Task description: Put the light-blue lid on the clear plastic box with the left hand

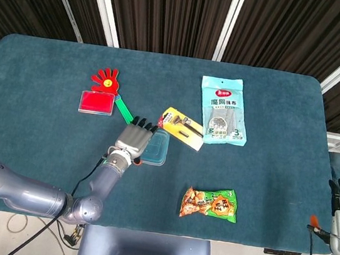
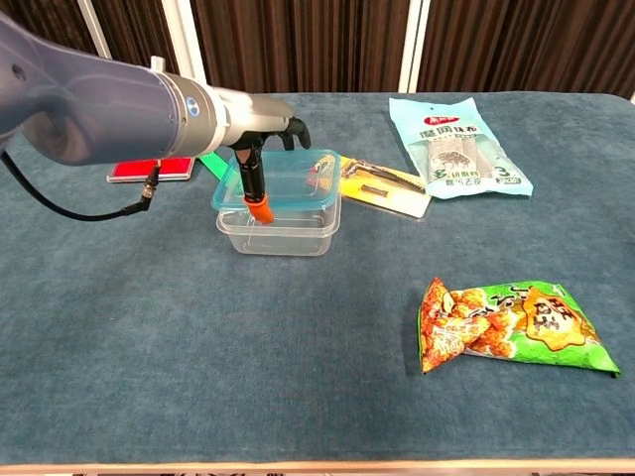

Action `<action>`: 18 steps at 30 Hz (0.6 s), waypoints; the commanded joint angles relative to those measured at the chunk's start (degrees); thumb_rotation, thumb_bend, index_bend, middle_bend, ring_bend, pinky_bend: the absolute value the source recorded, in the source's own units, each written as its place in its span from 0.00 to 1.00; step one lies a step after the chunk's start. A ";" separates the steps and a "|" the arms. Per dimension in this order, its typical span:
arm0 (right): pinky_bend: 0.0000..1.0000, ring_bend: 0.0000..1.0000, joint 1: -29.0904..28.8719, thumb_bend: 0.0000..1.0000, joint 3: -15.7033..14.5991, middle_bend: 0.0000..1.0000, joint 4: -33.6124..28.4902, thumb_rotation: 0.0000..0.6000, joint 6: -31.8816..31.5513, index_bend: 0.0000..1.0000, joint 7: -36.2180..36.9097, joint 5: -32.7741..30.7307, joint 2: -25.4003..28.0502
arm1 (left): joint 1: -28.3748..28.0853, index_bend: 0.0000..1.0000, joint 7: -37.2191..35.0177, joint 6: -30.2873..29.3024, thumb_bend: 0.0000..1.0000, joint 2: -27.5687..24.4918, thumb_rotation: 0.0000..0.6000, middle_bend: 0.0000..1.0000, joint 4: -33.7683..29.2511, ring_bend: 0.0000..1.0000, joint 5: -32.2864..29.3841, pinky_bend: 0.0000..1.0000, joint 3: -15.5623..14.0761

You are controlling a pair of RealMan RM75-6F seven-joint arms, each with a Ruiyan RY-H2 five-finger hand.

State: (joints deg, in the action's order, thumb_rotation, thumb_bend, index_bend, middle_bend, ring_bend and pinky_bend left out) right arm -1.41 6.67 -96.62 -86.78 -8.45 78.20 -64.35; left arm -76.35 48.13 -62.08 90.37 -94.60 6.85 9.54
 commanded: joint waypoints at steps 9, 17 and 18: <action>0.00 0.00 0.03 0.35 0.17 0.01 -0.24 1.00 0.04 0.02 0.20 -0.36 0.09 | 1.87 0.10 -0.55 1.11 0.28 1.15 1.00 0.36 2.01 0.01 2.30 0.00 -0.40; 0.00 0.00 0.06 0.35 0.20 0.01 -0.25 1.00 -0.03 0.02 0.09 -0.42 0.05 | 2.41 0.10 0.55 0.17 0.28 1.46 1.00 0.36 1.48 0.01 1.92 0.00 -0.12; 0.00 0.00 0.04 0.35 0.21 0.01 -0.25 1.00 -0.05 0.01 0.06 -0.37 0.05 | 2.41 0.10 0.80 0.04 0.28 1.47 1.00 0.36 1.43 0.01 1.72 0.00 -0.09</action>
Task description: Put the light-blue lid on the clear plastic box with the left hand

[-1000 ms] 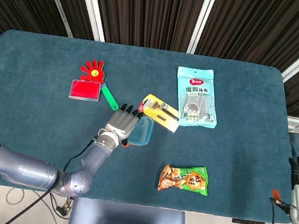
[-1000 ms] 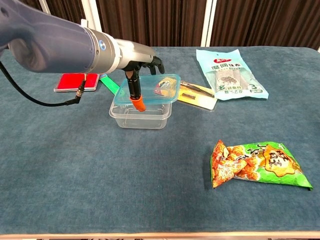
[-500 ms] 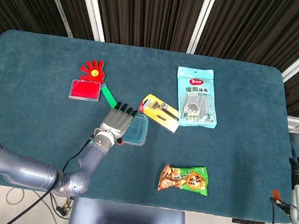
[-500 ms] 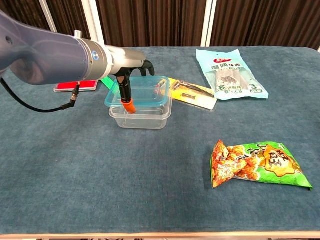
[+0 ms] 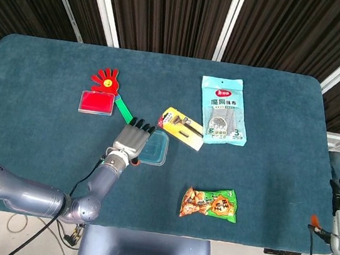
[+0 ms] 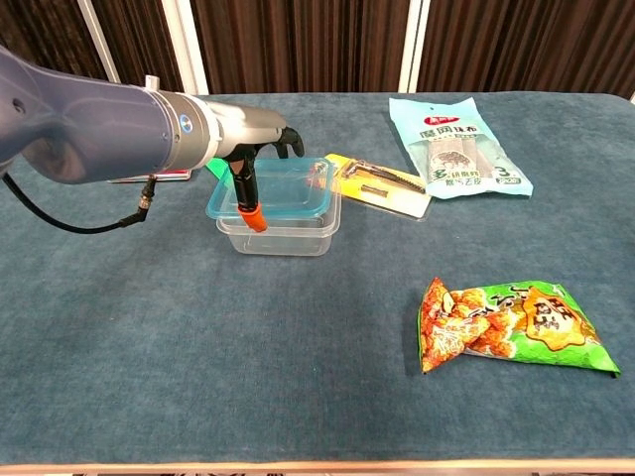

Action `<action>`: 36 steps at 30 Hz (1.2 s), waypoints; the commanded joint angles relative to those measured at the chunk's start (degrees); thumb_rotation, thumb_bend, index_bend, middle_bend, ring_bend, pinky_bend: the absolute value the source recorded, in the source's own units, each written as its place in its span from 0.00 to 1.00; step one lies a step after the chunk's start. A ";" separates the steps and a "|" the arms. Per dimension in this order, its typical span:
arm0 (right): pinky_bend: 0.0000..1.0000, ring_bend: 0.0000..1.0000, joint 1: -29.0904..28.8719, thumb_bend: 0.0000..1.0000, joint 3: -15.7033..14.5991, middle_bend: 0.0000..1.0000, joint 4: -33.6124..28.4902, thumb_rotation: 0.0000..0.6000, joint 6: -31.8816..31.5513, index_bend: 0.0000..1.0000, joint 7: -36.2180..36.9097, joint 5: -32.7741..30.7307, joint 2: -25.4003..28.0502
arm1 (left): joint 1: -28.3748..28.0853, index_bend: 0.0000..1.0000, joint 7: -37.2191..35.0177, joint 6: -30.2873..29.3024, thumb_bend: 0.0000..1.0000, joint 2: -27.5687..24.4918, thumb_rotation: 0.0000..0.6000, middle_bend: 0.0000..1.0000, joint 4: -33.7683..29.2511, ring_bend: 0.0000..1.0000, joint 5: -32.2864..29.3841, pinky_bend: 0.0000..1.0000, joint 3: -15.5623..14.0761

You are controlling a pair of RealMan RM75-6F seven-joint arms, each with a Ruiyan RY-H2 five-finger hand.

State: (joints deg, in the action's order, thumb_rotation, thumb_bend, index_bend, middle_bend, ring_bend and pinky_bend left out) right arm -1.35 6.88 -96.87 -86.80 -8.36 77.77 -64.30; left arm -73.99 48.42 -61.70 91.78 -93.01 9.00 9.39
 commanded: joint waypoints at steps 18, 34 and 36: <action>0.00 0.00 0.13 0.35 0.15 0.01 -0.10 1.00 -0.12 0.02 -0.27 -0.52 -0.15 | 0.54 0.11 2.37 0.08 0.27 0.90 1.00 0.36 0.23 0.01 -0.87 0.00 1.09; 0.00 0.00 0.22 0.35 0.11 0.01 -0.06 1.00 -0.11 0.01 -0.38 -0.66 -0.20 | 0.35 0.11 4.05 0.31 0.27 2.20 1.00 0.36 1.98 0.01 -1.65 0.00 1.86; 0.00 0.00 0.22 0.35 0.12 0.01 -0.06 1.00 -0.09 0.01 -0.37 -0.71 -0.19 | 0.38 0.11 4.26 0.55 0.27 2.35 1.00 0.36 2.17 0.01 -1.88 0.00 1.87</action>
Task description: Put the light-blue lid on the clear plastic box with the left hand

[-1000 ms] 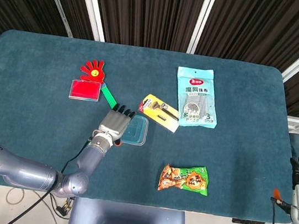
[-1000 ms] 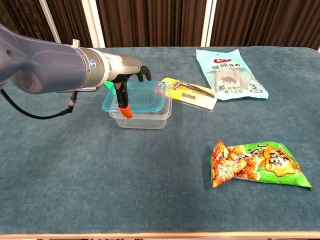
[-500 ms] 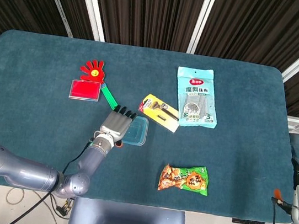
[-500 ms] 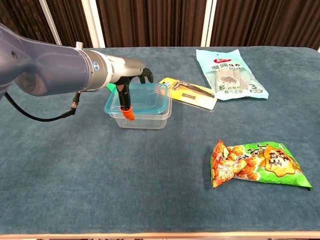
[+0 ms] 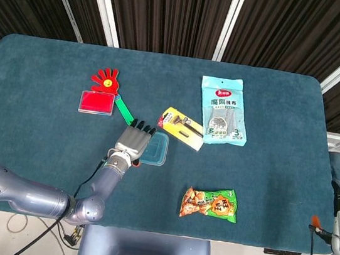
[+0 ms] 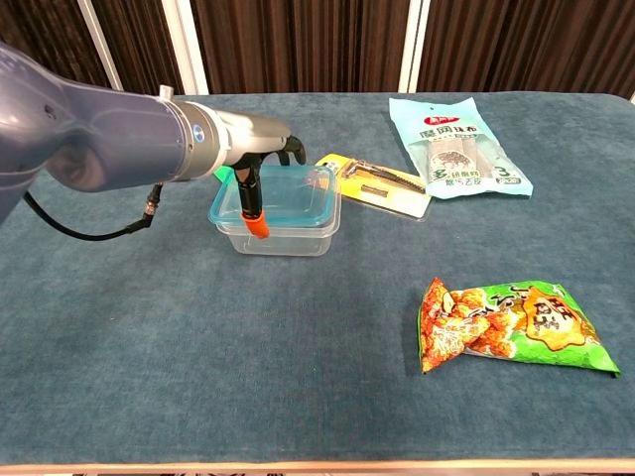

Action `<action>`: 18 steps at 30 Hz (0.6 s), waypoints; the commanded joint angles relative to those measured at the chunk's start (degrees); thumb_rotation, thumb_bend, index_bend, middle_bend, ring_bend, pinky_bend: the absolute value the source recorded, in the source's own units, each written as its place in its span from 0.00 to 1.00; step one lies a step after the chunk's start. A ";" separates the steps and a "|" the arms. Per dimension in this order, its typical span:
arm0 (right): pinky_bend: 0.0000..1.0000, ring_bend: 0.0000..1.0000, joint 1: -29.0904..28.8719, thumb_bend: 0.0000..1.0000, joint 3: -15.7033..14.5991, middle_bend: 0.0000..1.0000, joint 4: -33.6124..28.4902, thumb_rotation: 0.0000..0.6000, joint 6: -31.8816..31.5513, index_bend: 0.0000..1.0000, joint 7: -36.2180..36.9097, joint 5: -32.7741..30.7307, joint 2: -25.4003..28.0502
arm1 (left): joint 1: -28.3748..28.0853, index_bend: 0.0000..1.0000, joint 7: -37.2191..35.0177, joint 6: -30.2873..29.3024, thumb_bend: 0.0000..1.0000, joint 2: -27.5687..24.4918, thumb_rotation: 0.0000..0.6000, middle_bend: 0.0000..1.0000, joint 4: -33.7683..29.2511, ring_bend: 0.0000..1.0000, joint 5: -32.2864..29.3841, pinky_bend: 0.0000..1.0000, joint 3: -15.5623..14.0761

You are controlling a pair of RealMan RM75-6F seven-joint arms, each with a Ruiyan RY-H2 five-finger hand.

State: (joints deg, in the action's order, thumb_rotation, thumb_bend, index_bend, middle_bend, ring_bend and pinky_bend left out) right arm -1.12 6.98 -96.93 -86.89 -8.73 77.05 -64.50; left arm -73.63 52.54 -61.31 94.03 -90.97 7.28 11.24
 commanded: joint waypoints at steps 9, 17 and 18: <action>0.00 0.00 -0.04 0.35 0.12 0.01 -0.13 1.00 -0.01 0.02 -0.03 -0.03 0.09 | 0.17 0.11 0.49 0.54 0.27 0.87 1.00 0.36 0.78 0.01 0.43 0.00 0.18; 0.00 0.00 0.01 0.35 0.01 0.01 -0.05 1.00 -0.01 0.02 0.07 0.07 0.04 | 0.32 0.11 1.40 -0.36 0.27 1.15 1.00 0.35 0.41 0.01 0.70 0.00 -0.04; 0.00 0.00 0.02 0.35 0.01 0.01 -0.04 1.00 -0.03 0.02 0.08 0.08 0.03 | 0.32 0.11 1.51 -0.44 0.27 1.20 1.00 0.35 0.38 0.01 0.70 0.00 -0.05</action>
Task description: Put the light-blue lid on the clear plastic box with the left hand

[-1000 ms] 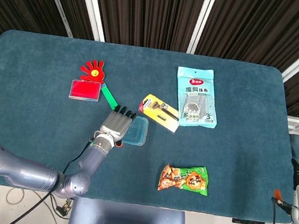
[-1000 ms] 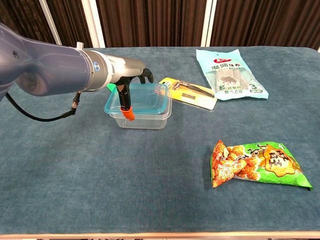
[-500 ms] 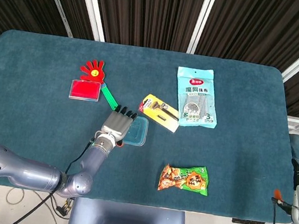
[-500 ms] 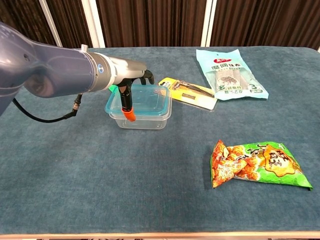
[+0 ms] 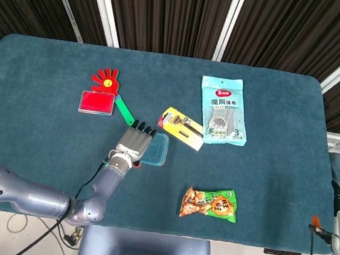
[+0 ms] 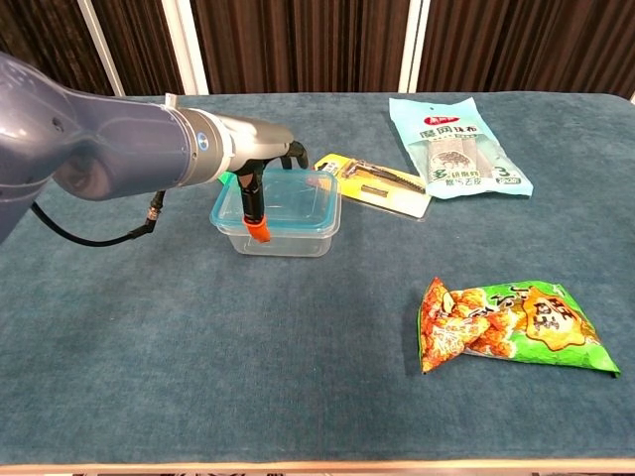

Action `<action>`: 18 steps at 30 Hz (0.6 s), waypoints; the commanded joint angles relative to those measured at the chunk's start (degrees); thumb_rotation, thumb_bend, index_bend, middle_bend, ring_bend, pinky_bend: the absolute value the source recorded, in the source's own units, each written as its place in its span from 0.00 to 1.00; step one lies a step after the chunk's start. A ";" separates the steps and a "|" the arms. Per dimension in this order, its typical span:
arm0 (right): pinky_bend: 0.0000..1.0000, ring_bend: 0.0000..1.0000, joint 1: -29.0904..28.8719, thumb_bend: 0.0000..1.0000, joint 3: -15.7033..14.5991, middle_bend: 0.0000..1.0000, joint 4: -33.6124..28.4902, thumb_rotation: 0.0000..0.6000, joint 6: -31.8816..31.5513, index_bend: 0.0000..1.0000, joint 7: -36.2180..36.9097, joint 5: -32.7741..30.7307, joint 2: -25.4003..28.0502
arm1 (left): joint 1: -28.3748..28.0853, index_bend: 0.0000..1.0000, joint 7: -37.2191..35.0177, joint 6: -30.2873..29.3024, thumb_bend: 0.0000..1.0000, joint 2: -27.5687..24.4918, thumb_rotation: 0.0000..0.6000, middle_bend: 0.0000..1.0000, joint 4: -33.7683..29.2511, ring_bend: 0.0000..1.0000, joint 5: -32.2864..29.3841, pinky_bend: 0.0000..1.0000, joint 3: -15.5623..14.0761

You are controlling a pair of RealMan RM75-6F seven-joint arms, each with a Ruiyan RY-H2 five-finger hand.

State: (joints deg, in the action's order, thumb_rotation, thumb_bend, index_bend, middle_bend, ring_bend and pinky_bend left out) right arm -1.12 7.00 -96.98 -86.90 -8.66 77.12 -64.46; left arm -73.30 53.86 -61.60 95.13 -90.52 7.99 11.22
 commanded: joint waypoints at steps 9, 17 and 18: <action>0.00 0.00 0.00 0.35 0.06 0.01 -0.07 1.00 -0.08 0.02 0.07 0.09 0.00 | 0.12 0.11 1.43 -1.36 0.26 1.13 1.00 0.35 0.63 0.01 0.68 0.00 -0.51; 0.00 0.00 -0.03 0.35 0.12 0.01 -0.21 1.00 -0.05 0.01 0.04 0.02 0.09 | 0.50 0.10 2.13 -1.73 0.26 1.70 1.00 0.33 1.07 0.01 0.50 0.00 -0.29; 0.00 0.00 -0.01 0.35 0.10 0.01 -0.19 1.00 -0.06 0.01 0.06 0.02 0.07 | 0.53 0.10 2.22 -1.76 0.26 1.71 1.00 0.33 1.11 0.01 0.45 0.00 -0.25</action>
State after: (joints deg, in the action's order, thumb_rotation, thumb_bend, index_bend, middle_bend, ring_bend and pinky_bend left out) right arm -1.14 7.12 -97.18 -86.97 -8.61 77.15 -64.38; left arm -72.78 56.08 -63.36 96.84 -89.42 8.46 10.96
